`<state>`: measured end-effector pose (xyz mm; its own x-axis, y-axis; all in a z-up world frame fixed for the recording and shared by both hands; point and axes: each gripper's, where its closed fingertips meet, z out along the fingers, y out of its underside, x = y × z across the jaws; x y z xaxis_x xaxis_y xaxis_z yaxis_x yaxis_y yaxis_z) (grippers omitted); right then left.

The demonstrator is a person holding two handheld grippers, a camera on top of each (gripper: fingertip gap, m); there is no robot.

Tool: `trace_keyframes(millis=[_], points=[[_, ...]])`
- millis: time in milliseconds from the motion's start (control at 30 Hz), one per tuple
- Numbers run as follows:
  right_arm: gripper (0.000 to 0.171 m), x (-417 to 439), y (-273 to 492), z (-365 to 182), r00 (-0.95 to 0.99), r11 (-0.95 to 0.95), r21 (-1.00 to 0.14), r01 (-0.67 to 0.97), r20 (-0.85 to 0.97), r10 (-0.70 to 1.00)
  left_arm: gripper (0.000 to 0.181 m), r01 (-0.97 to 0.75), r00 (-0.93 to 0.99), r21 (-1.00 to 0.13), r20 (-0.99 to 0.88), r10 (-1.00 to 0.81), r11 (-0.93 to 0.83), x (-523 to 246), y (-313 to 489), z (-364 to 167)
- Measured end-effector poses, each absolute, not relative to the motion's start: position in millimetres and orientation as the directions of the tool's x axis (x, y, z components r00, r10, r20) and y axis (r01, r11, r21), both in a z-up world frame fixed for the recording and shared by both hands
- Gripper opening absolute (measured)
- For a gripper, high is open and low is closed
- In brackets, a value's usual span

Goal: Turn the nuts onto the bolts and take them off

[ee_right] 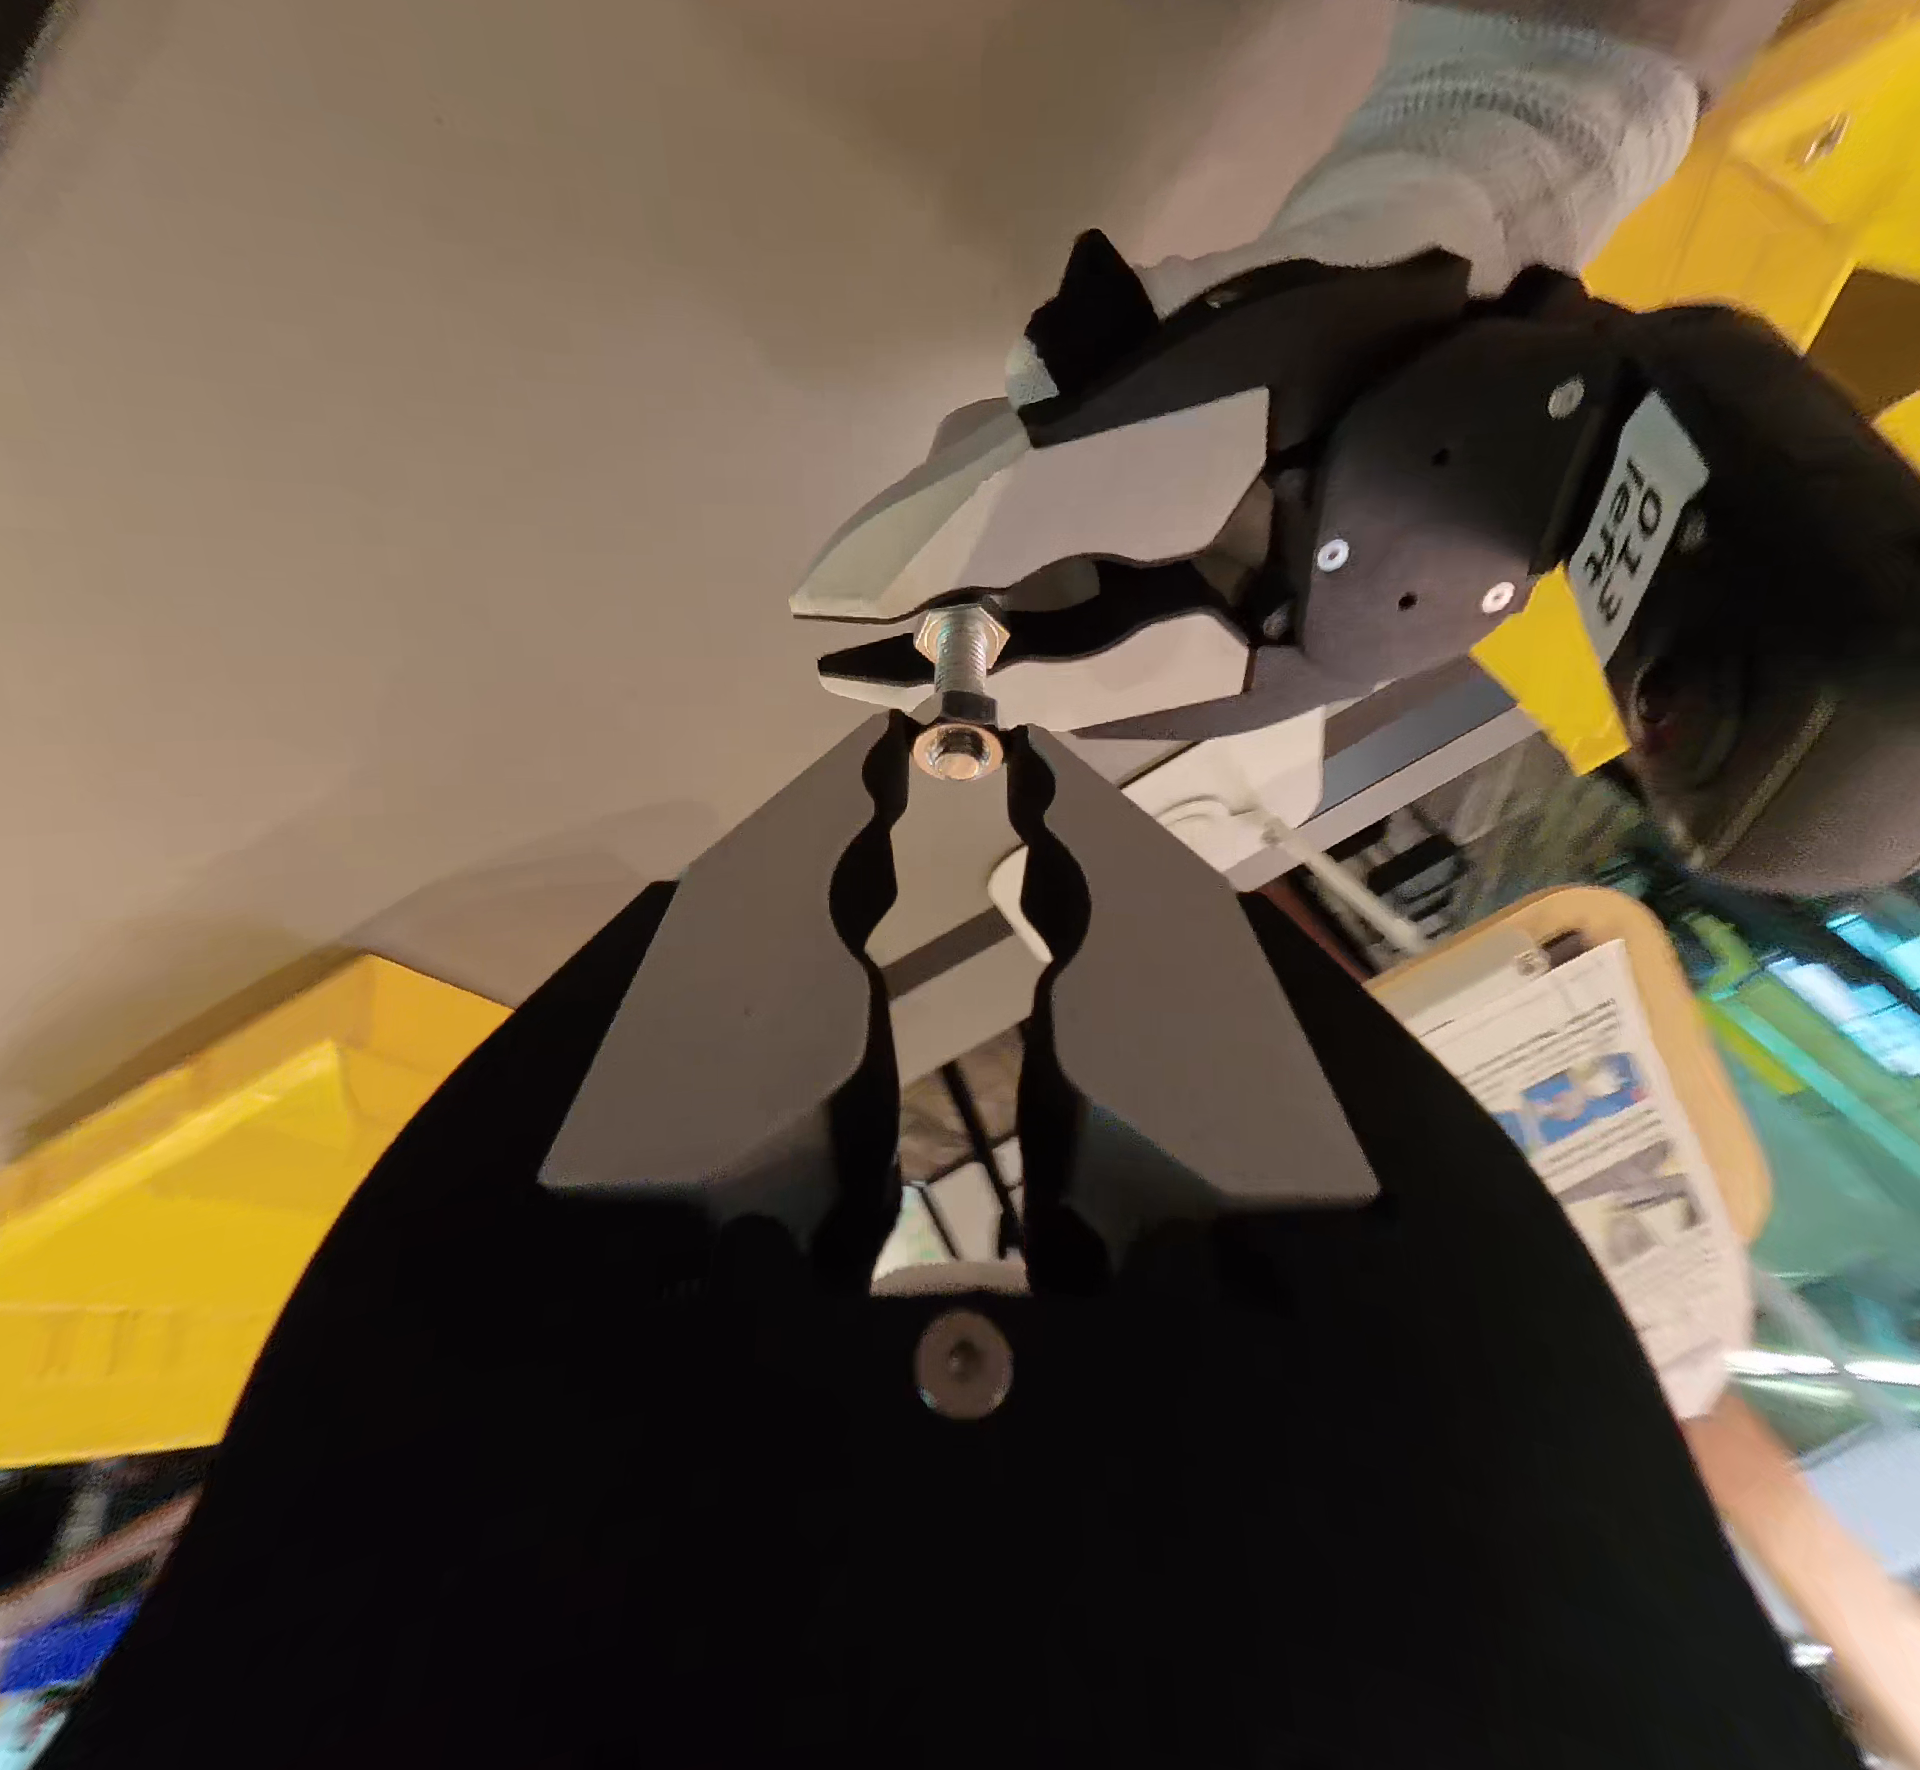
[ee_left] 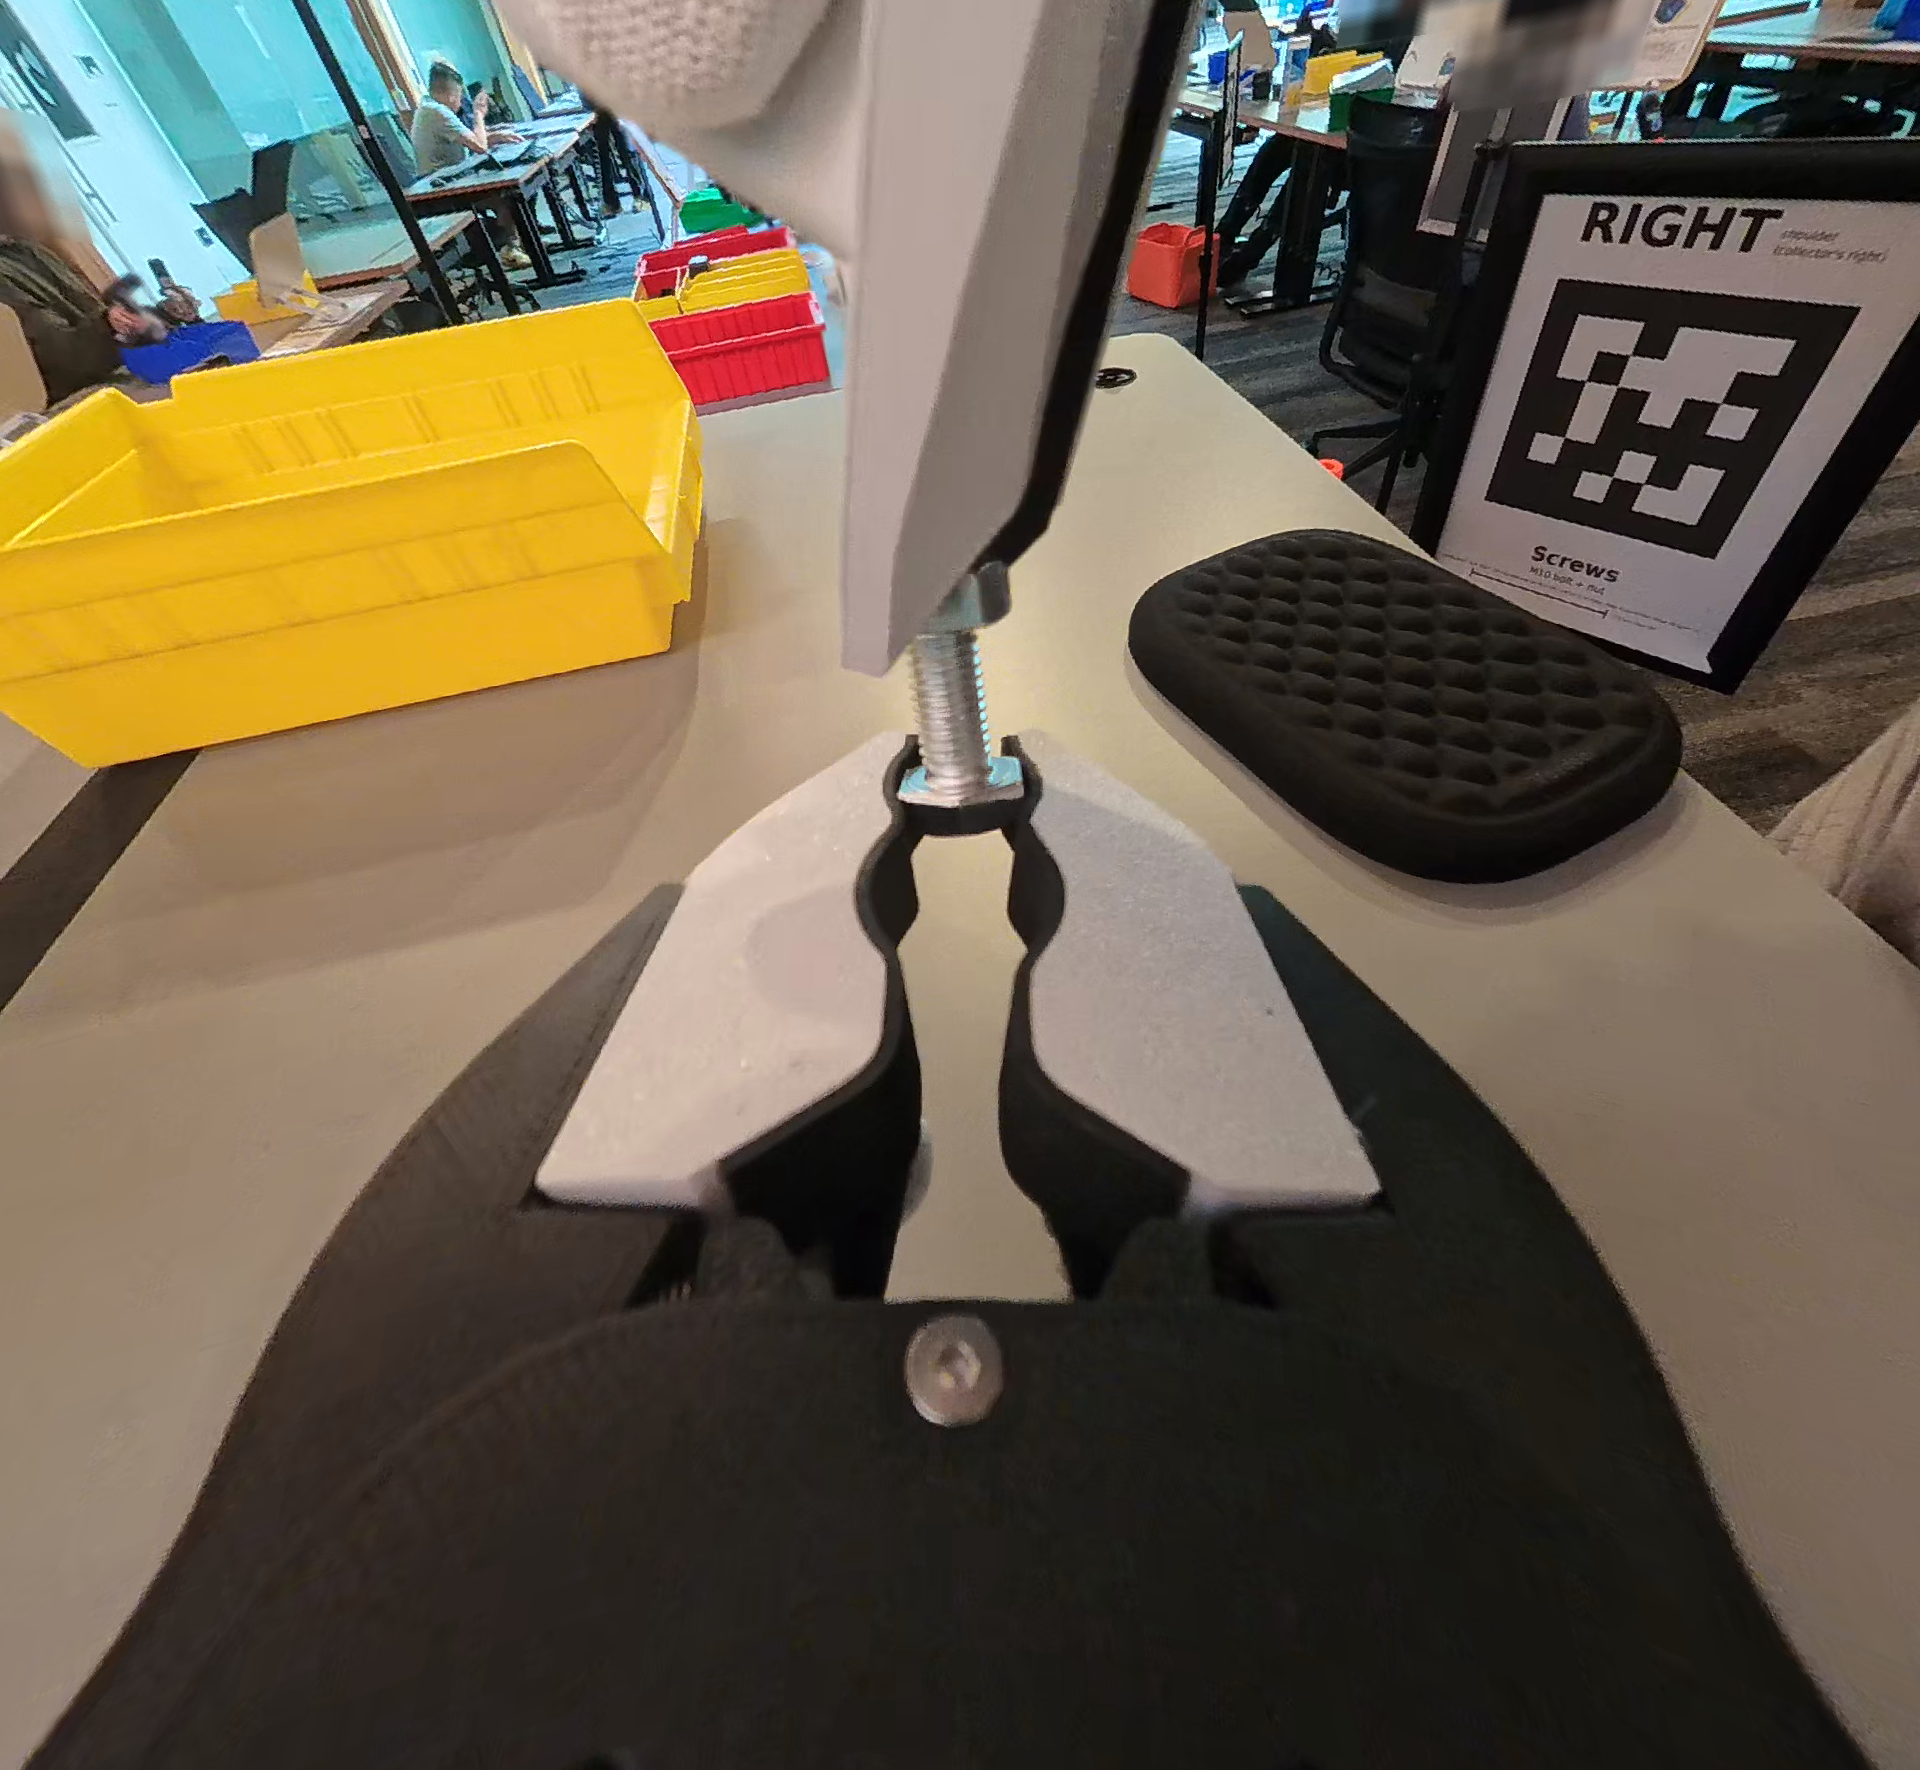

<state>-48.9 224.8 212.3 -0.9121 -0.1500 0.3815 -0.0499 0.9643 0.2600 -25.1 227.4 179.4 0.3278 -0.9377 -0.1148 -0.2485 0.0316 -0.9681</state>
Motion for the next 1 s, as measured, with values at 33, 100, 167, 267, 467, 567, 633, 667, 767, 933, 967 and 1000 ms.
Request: trace_keyframes(millis=[33,100,167,267,467,567,633,667,767,933,967,1000], points=[[0.017,-49,226,213,-0.917,0.973,0.231,0.004,0.389,-0.088,0.013,-0.245,0.332,-0.969,-0.112,-0.937,0.029,-26,228,180],[0.017,-50,230,212,-0.912,0.971,0.151,0.187,0.395,0.114,0.013,-0.245,0.363,-0.969,-0.113,-0.925,0.022,-30,234,180],[0.017,-50,233,210,-0.856,0.914,0.051,0.401,0.376,0.355,0.013,-0.248,0.382,-0.969,-0.113,-0.917,0.016,-33,237,179],[0.016,-46,235,206,-0.676,0.722,-0.067,0.689,0.3,0.673,0.013,-0.257,0.402,-0.966,-0.121,-0.908,0.015,-34,241,178],[0.017,-46,229,207,-0.108,0.074,-0.273,0.959,-0.11,0.988,0.013,-0.248,0.417,-0.969,-0.118,-0.901,0.012,-33,243,179],[0.027,-48,234,207,-0.176,0.156,-0.301,0.941,-0.04,0.984,0.013,-0.237,0.414,-0.972,-0.109,-0.904,0.008,-34,243,179],[0.045,-55,233,215,-0.313,0.31,-0.347,0.885,0.05,0.949,0.013,-0.223,0.412,-0.975,-0.105,-0.905,0.011,-34,242,183],[0.05,-58,237,221,-0.378,0.402,-0.341,0.85,0.137,0.916,0.013,-0.218,0.409,-0.976,-0.101,-0.907,0.01,-34,241,183],[0.052,-65,242,237,-0.61,0.725,-0.224,0.652,0.413,0.676,0.013,-0.181,0.4,-0.984,-0.072,-0.914,-0.002,-34,240,187],[0.047,-61,228,239,-0.819,0.964,0.074,0.257,0.546,0.176,0.013,-0.097,0.334,-0.995,-0.006,-0.943,-0.028,-31,230,196],[0.046,-60,226,237,-0.832,0.974,0.103,0.204,0.542,0.117,0.013,-0.079,0.322,-0.996,0.002,-0.947,-0.028,-31,228,199],[0.045,-58,226,234,-0.846,0.977,0.132,0.17,0.528,0.076,0.013,-0.068,0.309,-0.997,0.005,-0.951,-0.028,-30,226,201]])
